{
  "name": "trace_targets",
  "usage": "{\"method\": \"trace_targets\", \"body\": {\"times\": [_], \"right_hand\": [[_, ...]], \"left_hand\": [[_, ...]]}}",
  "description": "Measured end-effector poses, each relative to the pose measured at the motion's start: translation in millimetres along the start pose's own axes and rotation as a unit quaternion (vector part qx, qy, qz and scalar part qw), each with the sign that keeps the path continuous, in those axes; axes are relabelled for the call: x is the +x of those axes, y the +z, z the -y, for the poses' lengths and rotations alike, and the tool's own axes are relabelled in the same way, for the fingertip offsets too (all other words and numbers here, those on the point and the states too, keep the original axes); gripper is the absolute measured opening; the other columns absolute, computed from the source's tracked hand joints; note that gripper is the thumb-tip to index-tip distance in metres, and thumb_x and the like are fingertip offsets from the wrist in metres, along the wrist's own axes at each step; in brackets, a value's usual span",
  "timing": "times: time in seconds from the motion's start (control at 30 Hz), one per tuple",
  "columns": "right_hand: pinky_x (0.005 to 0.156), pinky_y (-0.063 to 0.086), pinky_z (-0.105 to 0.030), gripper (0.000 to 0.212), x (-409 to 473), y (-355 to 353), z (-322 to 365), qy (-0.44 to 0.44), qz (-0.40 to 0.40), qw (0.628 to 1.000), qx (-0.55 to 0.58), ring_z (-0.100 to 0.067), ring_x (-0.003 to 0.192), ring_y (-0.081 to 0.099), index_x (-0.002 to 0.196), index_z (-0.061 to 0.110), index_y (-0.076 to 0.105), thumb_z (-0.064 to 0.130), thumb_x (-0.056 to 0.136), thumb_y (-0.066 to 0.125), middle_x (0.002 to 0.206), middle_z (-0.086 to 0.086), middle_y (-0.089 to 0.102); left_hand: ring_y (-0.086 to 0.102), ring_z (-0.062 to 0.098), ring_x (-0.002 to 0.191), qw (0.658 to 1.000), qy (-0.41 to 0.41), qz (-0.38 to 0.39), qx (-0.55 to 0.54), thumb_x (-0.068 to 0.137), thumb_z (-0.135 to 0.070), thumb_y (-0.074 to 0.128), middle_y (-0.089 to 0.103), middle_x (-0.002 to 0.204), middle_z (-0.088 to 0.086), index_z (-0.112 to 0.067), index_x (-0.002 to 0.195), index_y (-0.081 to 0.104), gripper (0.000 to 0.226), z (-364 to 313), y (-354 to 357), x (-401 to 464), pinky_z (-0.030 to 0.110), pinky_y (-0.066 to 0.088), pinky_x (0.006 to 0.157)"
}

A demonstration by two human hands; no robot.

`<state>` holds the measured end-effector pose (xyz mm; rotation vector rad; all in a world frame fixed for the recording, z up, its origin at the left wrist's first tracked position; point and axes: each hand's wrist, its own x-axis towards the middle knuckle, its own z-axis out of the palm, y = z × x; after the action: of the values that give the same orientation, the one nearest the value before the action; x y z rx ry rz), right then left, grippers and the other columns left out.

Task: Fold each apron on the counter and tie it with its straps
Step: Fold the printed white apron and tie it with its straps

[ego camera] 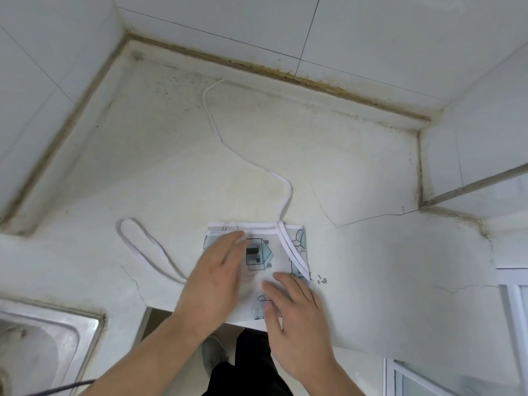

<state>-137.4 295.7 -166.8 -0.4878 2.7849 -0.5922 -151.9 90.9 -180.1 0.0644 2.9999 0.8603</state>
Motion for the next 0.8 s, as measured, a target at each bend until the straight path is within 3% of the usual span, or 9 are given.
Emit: {"method": "trace_targets", "body": {"times": [0.07,0.1,0.2,0.3,0.43,0.57,0.63,0.8], "right_hand": [[0.111,0.045,-0.037,0.041,18,-1,2,0.030,-0.040,0.999,0.005,-0.011,0.136,0.046,0.127,0.024,0.069,0.033,0.104,0.036,0.140,0.011,0.056],[0.113,0.044,-0.039,0.045,27,-1,3,0.036,-0.052,0.998,-0.005,-0.013,0.140,0.045,0.135,0.020,0.065,0.031,0.105,0.033,0.145,0.008,0.054],[0.126,0.020,-0.041,0.059,38,11,-6,0.030,-0.014,0.996,-0.079,-0.016,0.160,0.013,0.165,0.020,0.026,0.036,0.108,0.026,0.173,0.004,0.020],[0.128,0.013,-0.049,0.066,17,19,-27,0.023,0.046,0.989,-0.140,-0.020,0.162,-0.006,0.168,0.025,0.000,0.044,0.109,0.024,0.175,0.007,-0.005],[0.126,0.016,-0.050,0.065,3,15,-41,0.041,0.061,0.986,-0.149,-0.022,0.162,-0.005,0.167,0.028,-0.001,0.046,0.109,0.021,0.175,0.006,-0.008],[0.126,0.014,-0.050,0.071,16,4,-26,0.069,0.026,0.986,-0.149,-0.027,0.162,-0.003,0.168,0.019,0.004,0.041,0.105,0.027,0.176,-0.005,-0.006],[0.126,0.012,-0.048,0.070,28,4,-16,0.040,0.007,0.989,-0.139,-0.025,0.162,0.000,0.168,0.016,0.007,0.038,0.104,0.028,0.176,-0.005,-0.001],[0.128,0.017,-0.051,0.067,36,20,-24,-0.013,0.061,0.988,-0.141,-0.020,0.162,-0.009,0.168,0.023,0.000,0.045,0.109,0.024,0.176,0.003,-0.006]], "left_hand": [[0.014,0.025,0.161,0.996,0.010,0.073,0.047,0.107,-0.028,0.049,0.024,0.171,0.006,-0.013,0.162,0.033,0.059,0,20,-6,0.048,0.022,0.128],[0.005,0.026,0.162,0.991,0.005,0.095,0.090,0.111,-0.038,0.038,0.014,0.175,0.006,-0.013,0.166,0.024,0.062,2,28,-8,0.049,0.016,0.129],[-0.001,0.030,0.162,0.979,0.007,0.123,0.164,0.111,-0.049,0.026,0.004,0.176,0.009,-0.011,0.167,0.014,0.068,4,37,-11,0.052,0.012,0.128],[-0.006,0.029,0.162,0.973,0.006,0.135,0.186,0.110,-0.057,0.019,-0.001,0.176,0.008,-0.013,0.167,0.009,0.073,4,37,-11,0.052,0.011,0.129],[-0.007,0.030,0.162,0.967,-0.009,0.159,0.199,0.109,-0.061,0.017,-0.003,0.176,0.008,-0.014,0.167,0.008,0.076,2,34,-9,0.053,0.011,0.128],[-0.005,0.030,0.162,0.967,-0.019,0.165,0.193,0.106,-0.066,0.021,0.000,0.176,0.008,-0.016,0.167,0.011,0.079,-1,34,-7,0.053,0.011,0.126],[-0.003,0.029,0.162,0.968,-0.021,0.164,0.190,0.104,-0.068,0.022,0.005,0.176,0.006,-0.018,0.167,0.014,0.081,-1,34,-4,0.052,0.010,0.126],[-0.005,0.022,0.162,0.970,0.004,0.153,0.191,0.107,-0.065,0.019,0.002,0.176,-0.003,-0.025,0.168,0.007,0.073,12,31,-4,0.047,0.007,0.128]]}}
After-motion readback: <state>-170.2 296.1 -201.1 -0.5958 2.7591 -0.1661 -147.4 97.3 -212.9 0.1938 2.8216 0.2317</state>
